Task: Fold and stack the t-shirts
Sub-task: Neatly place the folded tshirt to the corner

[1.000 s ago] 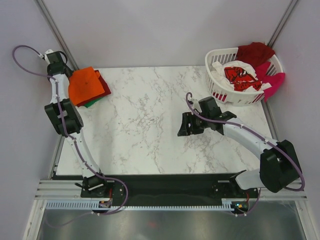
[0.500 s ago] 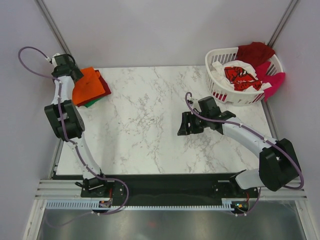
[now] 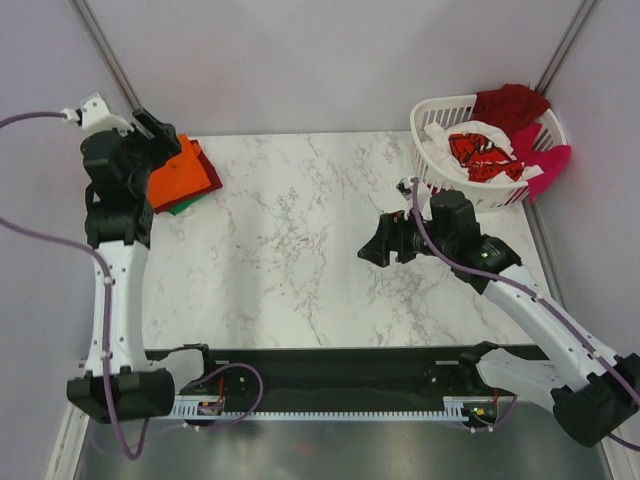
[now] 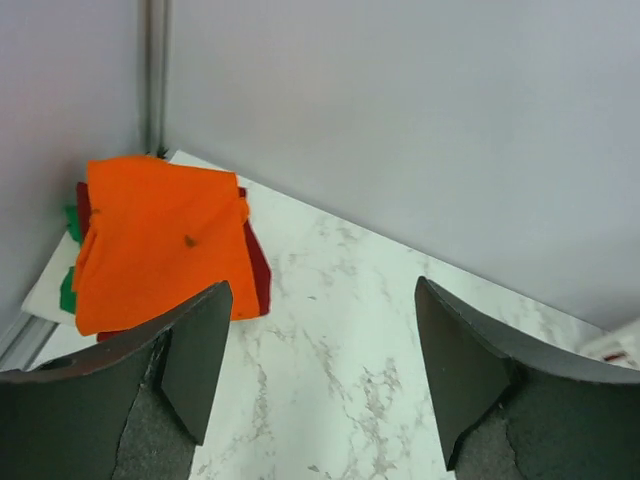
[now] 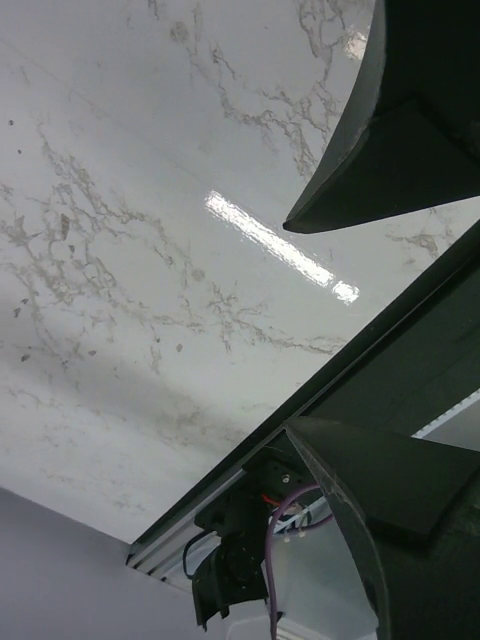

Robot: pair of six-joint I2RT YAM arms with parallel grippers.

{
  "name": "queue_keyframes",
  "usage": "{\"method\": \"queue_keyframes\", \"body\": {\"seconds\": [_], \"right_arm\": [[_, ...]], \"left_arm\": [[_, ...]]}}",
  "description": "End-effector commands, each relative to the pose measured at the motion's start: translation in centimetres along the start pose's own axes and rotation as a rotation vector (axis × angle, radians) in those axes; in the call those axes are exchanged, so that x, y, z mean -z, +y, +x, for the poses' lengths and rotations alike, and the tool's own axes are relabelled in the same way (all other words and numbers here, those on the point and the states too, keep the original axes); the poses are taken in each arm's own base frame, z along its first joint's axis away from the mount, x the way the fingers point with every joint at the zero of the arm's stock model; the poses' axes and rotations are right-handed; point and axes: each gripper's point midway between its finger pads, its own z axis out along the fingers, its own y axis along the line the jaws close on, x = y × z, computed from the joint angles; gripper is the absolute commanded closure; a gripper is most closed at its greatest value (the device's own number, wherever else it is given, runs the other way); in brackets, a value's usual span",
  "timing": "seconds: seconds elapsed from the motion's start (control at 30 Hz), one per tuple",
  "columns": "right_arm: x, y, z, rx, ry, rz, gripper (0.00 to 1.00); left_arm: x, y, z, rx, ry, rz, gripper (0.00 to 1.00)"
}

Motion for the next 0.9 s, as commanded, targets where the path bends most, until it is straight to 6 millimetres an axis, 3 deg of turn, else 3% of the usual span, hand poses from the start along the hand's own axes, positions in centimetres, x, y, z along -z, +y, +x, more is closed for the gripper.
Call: {"method": "queue_keyframes", "body": {"seconds": [0.0,0.03,0.07,0.1,0.13,0.2,0.23,0.27,0.3,0.33,0.37,0.43,0.47,0.5,0.57,0.63,0.7,0.8,0.87], "right_arm": [[1.1,1.2,-0.2,-0.021,-0.053,-0.033,0.16],[1.8,1.9,-0.5,-0.013,-0.079,-0.052,0.14],[2.2,2.2,-0.6,-0.02,-0.095,-0.065,0.02],[2.5,2.5,-0.4,-0.02,-0.101,-0.08,0.02],[3.4,3.2,-0.8,-0.008,-0.135,-0.099,0.02],[4.3,4.2,-1.2,0.018,-0.174,-0.144,0.02],[5.2,4.9,-1.0,0.033,-0.196,-0.173,0.02],[5.6,5.1,-1.3,0.044,-0.219,-0.179,0.02],[5.7,5.0,-1.1,0.04,-0.228,-0.177,0.02],[6.4,5.3,-1.3,0.05,-0.256,-0.186,0.02],[6.6,5.5,-1.4,0.052,-0.276,-0.193,0.02],[7.1,5.8,-1.3,0.041,-0.297,-0.209,0.02],[7.3,6.0,-1.4,0.042,-0.308,-0.221,0.02],[7.3,5.9,-1.2,0.034,-0.312,-0.223,0.02],[8.0,6.3,-1.3,0.032,-0.337,-0.238,0.02],[8.5,6.4,-1.2,0.038,-0.355,-0.237,0.02],[8.7,6.1,-0.9,0.046,-0.366,-0.228,0.02],[9.6,6.0,-0.8,0.059,-0.414,-0.216,0.02],[9.9,5.9,-0.6,0.065,-0.426,-0.214,0.02]], "left_arm": [[3.0,-2.3,3.6,0.024,0.083,0.196,0.19],[4.0,-2.8,4.2,0.025,0.092,0.234,0.19],[4.5,-2.4,6.7,0.013,0.14,0.248,0.19],[6.9,-3.3,6.3,0.0,0.111,0.309,0.18],[7.5,-2.6,8.8,-0.014,0.152,0.316,0.18],[9.5,-2.1,9.9,-0.064,0.126,0.352,0.18],[11.8,-1.9,9.1,-0.082,0.054,0.366,0.18],[11.9,-0.4,11.6,-0.102,0.073,0.337,0.18],[12.2,0.5,11.5,-0.111,0.021,0.305,0.18],[14.0,0.7,10.5,-0.122,-0.073,0.318,0.17],[13.3,2.4,12.7,-0.124,-0.068,0.267,0.17],[12.7,3.0,13.9,-0.123,-0.063,0.234,0.14],[11.6,4.0,15.8,-0.158,-0.006,0.199,0.13],[11.2,5.4,16.1,-0.147,0.001,0.122,0.12],[10.8,6.2,17.6,-0.145,0.015,0.095,0.11],[10.2,5.9,17.5,-0.142,-0.043,0.127,0.07],[9.2,7.1,20.8,-0.145,0.004,0.106,0.04],[7.6,8.8,23.1,-0.122,0.034,0.031,0.09],[6.8,9.6,23.3,-0.104,-0.012,-0.009,0.11]]}}
